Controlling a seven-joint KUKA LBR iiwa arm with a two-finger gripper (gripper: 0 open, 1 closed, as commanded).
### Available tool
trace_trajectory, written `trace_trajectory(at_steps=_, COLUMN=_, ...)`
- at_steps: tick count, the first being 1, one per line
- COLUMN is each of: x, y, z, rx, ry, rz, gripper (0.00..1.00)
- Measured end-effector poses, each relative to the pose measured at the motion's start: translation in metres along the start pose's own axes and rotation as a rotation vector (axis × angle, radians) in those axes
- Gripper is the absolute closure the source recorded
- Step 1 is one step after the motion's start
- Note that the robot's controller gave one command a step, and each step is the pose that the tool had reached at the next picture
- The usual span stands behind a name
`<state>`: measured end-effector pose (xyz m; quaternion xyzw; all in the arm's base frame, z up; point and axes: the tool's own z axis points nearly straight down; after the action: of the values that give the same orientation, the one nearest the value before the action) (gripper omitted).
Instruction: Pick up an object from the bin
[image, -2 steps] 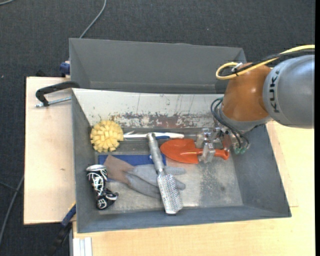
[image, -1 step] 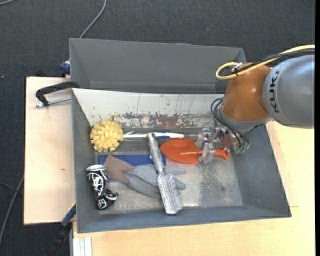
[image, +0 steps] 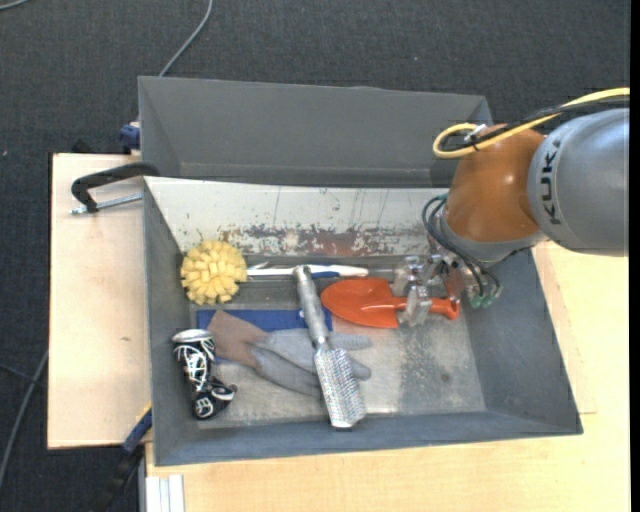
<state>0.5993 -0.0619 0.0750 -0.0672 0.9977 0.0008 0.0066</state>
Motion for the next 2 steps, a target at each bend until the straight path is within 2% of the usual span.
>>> trace_trajectory(at_steps=1, x=0.0, y=0.0, z=-0.026, rx=0.0, ry=-0.001, rz=0.0, gripper=1.0)
trace_trajectory(at_steps=2, x=-0.003, y=0.0, z=-0.038, rx=0.002, ry=-0.01, rz=0.0, gripper=1.0)
